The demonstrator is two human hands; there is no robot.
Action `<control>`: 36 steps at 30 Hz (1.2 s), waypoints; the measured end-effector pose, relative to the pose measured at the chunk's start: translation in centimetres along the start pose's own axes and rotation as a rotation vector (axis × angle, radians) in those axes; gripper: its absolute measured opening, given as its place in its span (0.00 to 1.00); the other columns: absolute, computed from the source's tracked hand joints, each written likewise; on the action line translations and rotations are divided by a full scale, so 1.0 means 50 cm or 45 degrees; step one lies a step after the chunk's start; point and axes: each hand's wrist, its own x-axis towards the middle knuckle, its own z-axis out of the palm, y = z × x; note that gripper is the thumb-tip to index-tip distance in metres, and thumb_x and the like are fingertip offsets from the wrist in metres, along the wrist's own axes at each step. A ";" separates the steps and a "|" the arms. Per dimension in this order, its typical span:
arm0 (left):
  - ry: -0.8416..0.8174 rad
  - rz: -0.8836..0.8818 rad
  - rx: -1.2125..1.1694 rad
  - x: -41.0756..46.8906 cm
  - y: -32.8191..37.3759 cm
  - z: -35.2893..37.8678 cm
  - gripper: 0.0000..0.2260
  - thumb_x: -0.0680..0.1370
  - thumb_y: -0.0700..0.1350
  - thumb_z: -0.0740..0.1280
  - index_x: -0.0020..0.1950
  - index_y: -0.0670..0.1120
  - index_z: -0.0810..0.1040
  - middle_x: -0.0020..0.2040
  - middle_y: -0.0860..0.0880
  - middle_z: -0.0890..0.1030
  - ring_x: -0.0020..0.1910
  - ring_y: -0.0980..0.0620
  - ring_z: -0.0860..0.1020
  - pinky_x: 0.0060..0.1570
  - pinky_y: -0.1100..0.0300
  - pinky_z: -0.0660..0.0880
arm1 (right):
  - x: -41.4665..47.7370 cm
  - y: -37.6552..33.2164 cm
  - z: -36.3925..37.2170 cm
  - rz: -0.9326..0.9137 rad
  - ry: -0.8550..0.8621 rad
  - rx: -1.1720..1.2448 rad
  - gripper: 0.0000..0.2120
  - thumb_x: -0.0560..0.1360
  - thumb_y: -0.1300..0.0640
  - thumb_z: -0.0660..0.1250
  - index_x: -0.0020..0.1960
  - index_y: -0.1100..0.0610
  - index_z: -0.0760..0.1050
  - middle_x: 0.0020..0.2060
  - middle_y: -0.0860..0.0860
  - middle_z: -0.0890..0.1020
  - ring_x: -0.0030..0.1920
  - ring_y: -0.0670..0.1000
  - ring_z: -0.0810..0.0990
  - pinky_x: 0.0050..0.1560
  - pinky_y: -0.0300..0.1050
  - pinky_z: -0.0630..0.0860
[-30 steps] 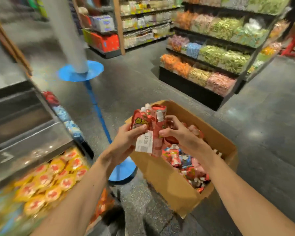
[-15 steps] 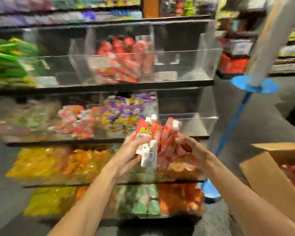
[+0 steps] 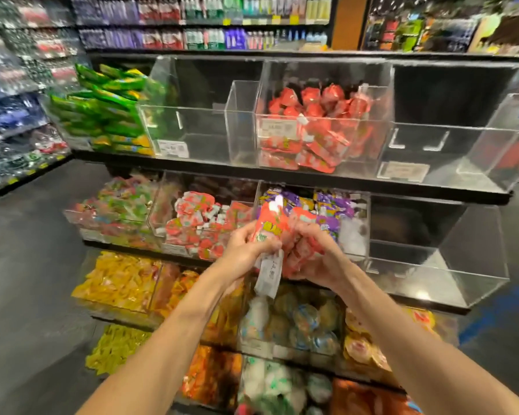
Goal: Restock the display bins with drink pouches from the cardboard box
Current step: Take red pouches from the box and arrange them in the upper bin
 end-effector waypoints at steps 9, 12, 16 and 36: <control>-0.123 0.016 0.214 0.121 -0.035 -0.010 0.13 0.74 0.38 0.74 0.57 0.44 0.79 0.47 0.49 0.85 0.47 0.53 0.82 0.53 0.54 0.80 | 0.099 -0.005 -0.082 0.148 0.170 0.013 0.33 0.55 0.42 0.75 0.56 0.56 0.83 0.54 0.60 0.83 0.51 0.58 0.78 0.59 0.57 0.74; -0.100 -0.009 0.248 0.157 -0.045 -0.005 0.11 0.75 0.37 0.73 0.56 0.43 0.79 0.47 0.44 0.83 0.46 0.49 0.81 0.57 0.45 0.78 | 0.111 -0.019 -0.092 0.129 0.260 0.008 0.37 0.57 0.42 0.76 0.59 0.62 0.79 0.51 0.65 0.80 0.44 0.58 0.78 0.48 0.51 0.74; -0.134 0.187 0.372 0.217 -0.035 0.027 0.14 0.75 0.39 0.73 0.61 0.44 0.80 0.50 0.47 0.85 0.49 0.50 0.83 0.56 0.49 0.79 | 0.119 -0.056 -0.104 -0.035 0.505 -0.020 0.15 0.72 0.52 0.67 0.52 0.61 0.79 0.36 0.56 0.80 0.29 0.49 0.76 0.32 0.41 0.73; 0.269 0.512 0.550 0.269 -0.081 0.012 0.16 0.79 0.42 0.71 0.66 0.44 0.76 0.56 0.54 0.79 0.56 0.60 0.79 0.59 0.64 0.76 | 0.095 -0.055 -0.110 -0.264 0.747 -0.270 0.10 0.63 0.55 0.70 0.43 0.56 0.81 0.38 0.53 0.84 0.38 0.50 0.80 0.36 0.41 0.74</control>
